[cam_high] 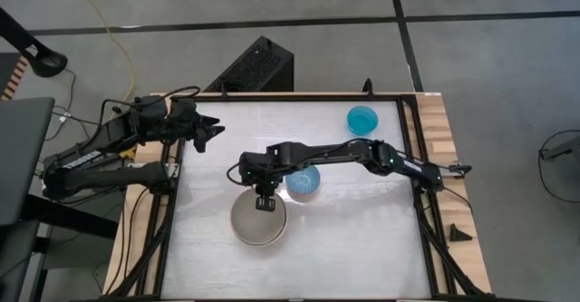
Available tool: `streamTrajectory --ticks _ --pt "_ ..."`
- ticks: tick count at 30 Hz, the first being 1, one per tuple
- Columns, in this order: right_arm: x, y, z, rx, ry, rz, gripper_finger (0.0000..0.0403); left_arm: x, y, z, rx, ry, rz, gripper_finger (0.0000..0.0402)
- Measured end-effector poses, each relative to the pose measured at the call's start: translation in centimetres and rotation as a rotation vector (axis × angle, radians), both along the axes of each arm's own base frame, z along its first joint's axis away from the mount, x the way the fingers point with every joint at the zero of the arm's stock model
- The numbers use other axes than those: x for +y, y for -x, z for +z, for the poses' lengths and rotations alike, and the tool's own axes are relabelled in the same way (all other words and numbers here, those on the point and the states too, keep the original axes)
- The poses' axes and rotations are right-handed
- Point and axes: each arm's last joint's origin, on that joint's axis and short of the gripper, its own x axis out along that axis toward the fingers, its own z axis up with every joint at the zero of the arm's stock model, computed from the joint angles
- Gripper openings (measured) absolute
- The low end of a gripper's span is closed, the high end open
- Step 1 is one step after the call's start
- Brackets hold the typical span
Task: Nest bowls inside each other
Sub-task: Stack the gray bowl on top of the orange bowl, then stack the blue patterned bowl on top of the gray bowl
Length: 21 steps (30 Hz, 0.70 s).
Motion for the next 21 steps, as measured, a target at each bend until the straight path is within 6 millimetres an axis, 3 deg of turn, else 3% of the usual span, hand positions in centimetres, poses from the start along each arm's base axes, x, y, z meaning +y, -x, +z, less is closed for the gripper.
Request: streamTrajectory --ticks 5,15,21 --pt "0.0 -0.4 0.9 -0.078 -0.002 0.003 0.0084 0.0 0.0 0.0 0.0 0.001 0.0 0.0197" --pt "0.0 0.5 2.3 -0.056 -0.066 -0.058 0.0227 -0.1 0.0 0.0 -0.003 0.02 -0.022 0.0197" --pt "-0.2 2.4 6.8 -0.149 -0.05 -0.148 0.0235 -0.2 -0.2 -0.7 0.072 0.021 -0.091 0.0197"
